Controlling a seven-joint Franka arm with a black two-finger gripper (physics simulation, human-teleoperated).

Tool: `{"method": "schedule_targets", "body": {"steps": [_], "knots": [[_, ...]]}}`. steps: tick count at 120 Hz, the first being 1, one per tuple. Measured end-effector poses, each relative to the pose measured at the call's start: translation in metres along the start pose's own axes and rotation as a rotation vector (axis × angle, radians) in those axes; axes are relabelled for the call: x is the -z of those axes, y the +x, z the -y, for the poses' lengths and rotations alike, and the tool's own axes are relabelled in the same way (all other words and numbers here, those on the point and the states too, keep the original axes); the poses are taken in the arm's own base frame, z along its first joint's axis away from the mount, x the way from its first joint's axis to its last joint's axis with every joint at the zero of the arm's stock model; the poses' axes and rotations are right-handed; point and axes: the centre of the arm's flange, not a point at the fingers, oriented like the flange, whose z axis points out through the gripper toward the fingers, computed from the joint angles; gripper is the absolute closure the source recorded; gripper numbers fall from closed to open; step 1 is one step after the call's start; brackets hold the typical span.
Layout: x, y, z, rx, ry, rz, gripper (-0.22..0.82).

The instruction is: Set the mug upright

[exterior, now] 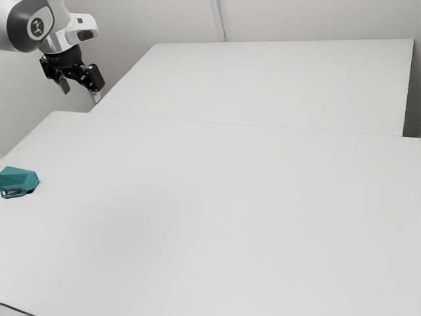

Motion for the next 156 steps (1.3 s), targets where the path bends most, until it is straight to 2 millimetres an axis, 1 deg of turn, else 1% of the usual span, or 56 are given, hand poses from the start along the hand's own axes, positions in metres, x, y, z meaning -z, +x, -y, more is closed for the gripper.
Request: {"method": "schedule_targets", "body": {"steps": [7, 19, 32, 41, 46, 53, 62, 78, 92, 98, 107, 111, 118, 125, 132, 138, 147, 156], "knots": [[0.0, 0.0, -0.001, -0.004, 0.0, -0.001, 0.0], [0.001, 0.002, -0.011, -0.023, -0.001, -0.004, 0.0], [0.0, 0.004, -0.012, -0.027, -0.001, -0.004, 0.0], [-0.014, 0.006, -0.009, -0.022, -0.002, 0.019, 0.0], [-0.021, 0.005, -0.001, -0.006, -0.003, 0.034, 0.0], [-0.033, 0.001, 0.021, 0.039, -0.012, 0.055, 0.0], [-0.049, -0.006, 0.056, 0.121, -0.056, 0.077, 0.0], [-0.088, -0.031, 0.138, 0.313, -0.165, 0.117, 0.0], [-0.136, -0.051, 0.203, 0.437, -0.251, 0.154, 0.0], [-0.157, -0.053, 0.221, 0.46, -0.29, 0.16, 0.0], [-0.182, -0.049, 0.238, 0.458, -0.332, 0.162, 0.0], [-0.194, -0.049, 0.25, 0.462, -0.35, 0.159, 0.0], [-0.216, -0.056, 0.271, 0.473, -0.387, 0.153, 0.0], [-0.232, -0.064, 0.295, 0.479, -0.411, 0.139, 0.0], [-0.249, -0.08, 0.32, 0.492, -0.445, 0.122, 0.0], [-0.258, -0.095, 0.337, 0.497, -0.467, 0.104, 0.0], [-0.269, -0.126, 0.365, 0.514, -0.497, 0.076, 0.0], [-0.288, -0.154, 0.386, 0.518, -0.533, 0.058, 0.0]]}}
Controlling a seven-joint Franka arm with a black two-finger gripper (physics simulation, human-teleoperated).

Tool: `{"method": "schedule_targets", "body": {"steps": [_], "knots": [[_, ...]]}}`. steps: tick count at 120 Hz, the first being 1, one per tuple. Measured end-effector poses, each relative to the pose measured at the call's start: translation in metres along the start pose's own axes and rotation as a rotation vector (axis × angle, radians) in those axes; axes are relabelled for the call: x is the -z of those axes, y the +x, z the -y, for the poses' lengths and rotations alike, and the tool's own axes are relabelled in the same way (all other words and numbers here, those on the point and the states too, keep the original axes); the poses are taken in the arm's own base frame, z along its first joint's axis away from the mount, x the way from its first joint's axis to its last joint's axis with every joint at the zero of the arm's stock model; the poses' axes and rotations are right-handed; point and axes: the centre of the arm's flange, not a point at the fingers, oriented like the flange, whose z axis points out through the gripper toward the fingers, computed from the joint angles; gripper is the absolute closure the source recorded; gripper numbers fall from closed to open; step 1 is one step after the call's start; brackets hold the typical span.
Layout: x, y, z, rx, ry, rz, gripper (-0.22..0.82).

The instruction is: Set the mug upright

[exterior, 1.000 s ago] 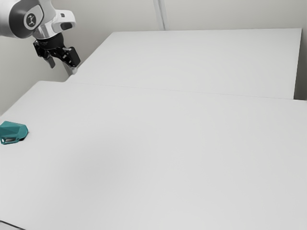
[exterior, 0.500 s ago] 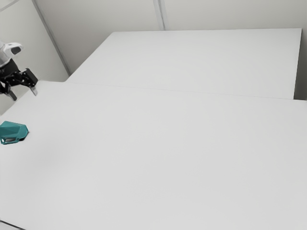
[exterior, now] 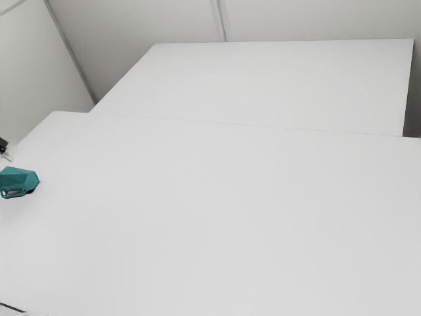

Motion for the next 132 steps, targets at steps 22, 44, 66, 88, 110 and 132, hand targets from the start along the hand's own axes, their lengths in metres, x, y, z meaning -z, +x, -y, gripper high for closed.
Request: {"method": "schedule_targets", "body": {"steps": [22, 44, 66, 88, 110, 132], "knots": [[-0.001, -0.001, 0.064, -0.074, -0.06, -0.043, 0.0], [-0.01, 0.009, 0.098, -0.185, -0.109, -0.099, 0.0], [-0.014, 0.029, 0.12, -0.307, -0.139, -0.178, 0.0], [-0.033, 0.043, 0.139, -0.398, -0.179, -0.247, 0.0], [-0.054, 0.05, 0.153, -0.451, -0.23, -0.317, 0.0], [-0.071, 0.054, 0.165, -0.483, -0.253, -0.369, 0.0]]}}
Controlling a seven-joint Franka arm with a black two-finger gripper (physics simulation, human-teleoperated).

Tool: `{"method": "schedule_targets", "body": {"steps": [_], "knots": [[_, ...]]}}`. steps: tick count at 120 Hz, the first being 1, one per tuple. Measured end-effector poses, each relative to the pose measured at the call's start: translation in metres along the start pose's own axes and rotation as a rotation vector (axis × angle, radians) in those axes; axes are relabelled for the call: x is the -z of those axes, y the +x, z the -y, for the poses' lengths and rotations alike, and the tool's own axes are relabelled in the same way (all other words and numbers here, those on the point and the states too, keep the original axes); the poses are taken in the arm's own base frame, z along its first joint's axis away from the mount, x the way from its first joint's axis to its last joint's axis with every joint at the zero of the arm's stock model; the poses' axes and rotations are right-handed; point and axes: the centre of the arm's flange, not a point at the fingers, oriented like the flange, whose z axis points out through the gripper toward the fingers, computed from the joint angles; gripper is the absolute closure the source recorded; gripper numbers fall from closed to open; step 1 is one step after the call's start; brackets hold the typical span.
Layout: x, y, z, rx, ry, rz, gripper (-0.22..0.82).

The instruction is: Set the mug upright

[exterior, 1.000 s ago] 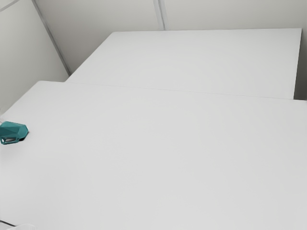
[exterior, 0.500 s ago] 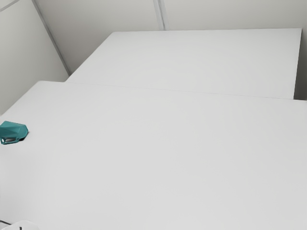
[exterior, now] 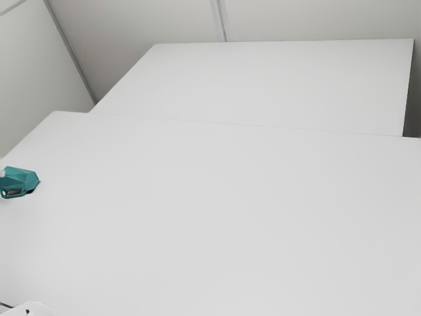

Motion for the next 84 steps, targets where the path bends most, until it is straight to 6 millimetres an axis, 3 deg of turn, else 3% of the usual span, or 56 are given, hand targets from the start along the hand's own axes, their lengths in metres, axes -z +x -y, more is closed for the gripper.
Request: {"method": "schedule_targets", "body": {"steps": [29, 61, 84], "knots": [[-0.016, 0.007, 0.001, -0.044, -0.04, -0.084, 0.0], [-0.032, -0.014, 0.006, -0.018, -0.095, -0.126, 0.0], [-0.035, -0.013, 0.005, -0.029, -0.107, -0.139, 0.0]]}}
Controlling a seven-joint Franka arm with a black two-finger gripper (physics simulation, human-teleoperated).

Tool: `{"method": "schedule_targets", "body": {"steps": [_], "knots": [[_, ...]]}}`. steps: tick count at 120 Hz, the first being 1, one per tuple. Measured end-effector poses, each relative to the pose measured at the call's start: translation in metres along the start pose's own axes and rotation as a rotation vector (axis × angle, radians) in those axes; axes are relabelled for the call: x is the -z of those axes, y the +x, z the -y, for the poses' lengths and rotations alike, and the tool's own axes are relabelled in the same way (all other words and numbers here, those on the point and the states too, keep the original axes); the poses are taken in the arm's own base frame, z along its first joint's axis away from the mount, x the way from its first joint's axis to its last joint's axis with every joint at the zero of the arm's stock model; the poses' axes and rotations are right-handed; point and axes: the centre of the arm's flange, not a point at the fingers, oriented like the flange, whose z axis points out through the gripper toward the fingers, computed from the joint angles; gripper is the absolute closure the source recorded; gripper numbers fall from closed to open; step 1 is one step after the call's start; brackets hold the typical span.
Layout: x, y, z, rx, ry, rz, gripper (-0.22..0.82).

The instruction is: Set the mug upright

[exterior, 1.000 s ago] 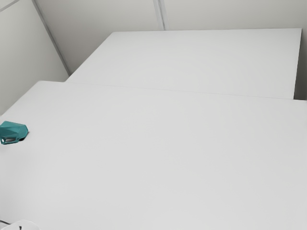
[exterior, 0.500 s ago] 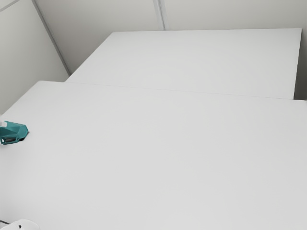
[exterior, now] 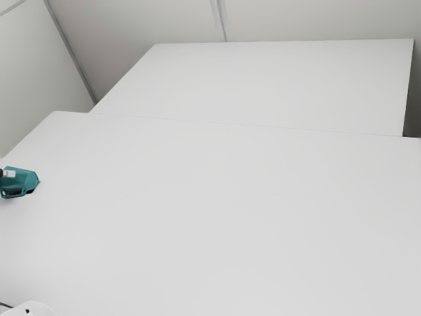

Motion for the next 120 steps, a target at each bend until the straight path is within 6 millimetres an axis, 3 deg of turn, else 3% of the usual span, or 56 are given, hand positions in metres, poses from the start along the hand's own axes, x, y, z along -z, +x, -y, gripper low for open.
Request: {"method": "schedule_targets", "body": {"steps": [12, 29, 38, 60, 91, 110, 120], "knots": [[-0.001, 0.001, 0.0, -0.006, -0.003, -0.008, 0.07], [-0.001, 0.001, 0.0, -0.014, -0.004, -0.015, 0.38], [-0.001, 0.003, -0.001, -0.02, -0.004, -0.017, 0.49], [0.0, 0.034, -0.02, -0.073, -0.002, -0.025, 0.69], [-0.017, 0.052, -0.033, -0.092, -0.014, 0.001, 0.76], [-0.027, 0.069, -0.051, -0.103, -0.014, 0.043, 0.76], [-0.031, 0.085, -0.07, -0.113, -0.008, 0.071, 0.76]]}}
